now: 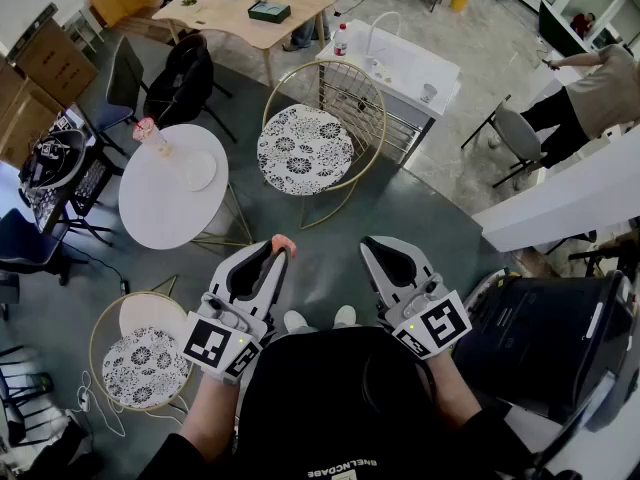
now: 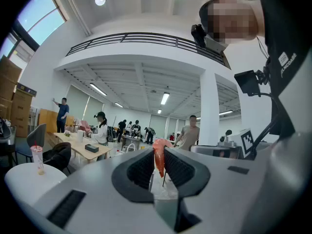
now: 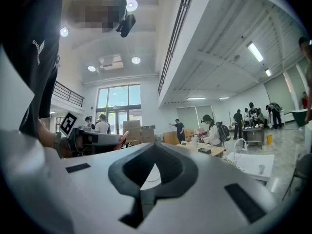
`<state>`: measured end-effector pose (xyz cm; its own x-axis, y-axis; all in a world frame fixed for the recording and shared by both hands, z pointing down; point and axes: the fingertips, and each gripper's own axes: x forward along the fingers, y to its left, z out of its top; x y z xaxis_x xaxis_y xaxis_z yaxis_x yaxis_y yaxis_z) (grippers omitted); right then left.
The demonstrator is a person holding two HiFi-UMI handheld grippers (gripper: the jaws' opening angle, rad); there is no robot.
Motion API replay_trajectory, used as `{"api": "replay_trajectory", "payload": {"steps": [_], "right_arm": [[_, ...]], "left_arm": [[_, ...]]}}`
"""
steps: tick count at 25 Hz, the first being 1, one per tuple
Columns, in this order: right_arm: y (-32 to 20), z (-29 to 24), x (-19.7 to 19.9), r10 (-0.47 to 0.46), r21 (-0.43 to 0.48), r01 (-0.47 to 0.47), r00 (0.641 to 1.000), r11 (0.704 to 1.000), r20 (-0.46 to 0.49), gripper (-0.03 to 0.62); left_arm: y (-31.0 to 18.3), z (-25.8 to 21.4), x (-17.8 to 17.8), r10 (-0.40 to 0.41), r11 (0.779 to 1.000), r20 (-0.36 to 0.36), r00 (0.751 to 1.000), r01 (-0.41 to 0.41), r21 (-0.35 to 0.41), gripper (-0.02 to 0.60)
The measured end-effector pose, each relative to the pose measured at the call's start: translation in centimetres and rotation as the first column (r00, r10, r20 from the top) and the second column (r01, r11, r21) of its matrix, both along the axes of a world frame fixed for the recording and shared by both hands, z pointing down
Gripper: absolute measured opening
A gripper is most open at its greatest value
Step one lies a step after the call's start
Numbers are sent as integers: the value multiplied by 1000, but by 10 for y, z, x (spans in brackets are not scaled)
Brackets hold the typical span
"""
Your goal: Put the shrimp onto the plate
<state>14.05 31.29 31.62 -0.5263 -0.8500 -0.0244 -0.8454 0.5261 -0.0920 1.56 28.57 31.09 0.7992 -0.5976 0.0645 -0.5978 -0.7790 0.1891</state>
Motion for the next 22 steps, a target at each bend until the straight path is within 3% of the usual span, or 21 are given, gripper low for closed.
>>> {"api": "replay_trajectory", "payload": {"steps": [15, 22], "right_arm": [[-9, 4, -51, -17, -27, 16, 1000, 999, -22, 18], [-11, 10, -70, 54, -60, -51, 998, 997, 44, 18]], "left_arm": [[-9, 14, -50, -29, 998, -39, 999, 27, -60, 64], [-13, 21, -85, -16, 998, -49, 999, 13, -63, 64]]}}
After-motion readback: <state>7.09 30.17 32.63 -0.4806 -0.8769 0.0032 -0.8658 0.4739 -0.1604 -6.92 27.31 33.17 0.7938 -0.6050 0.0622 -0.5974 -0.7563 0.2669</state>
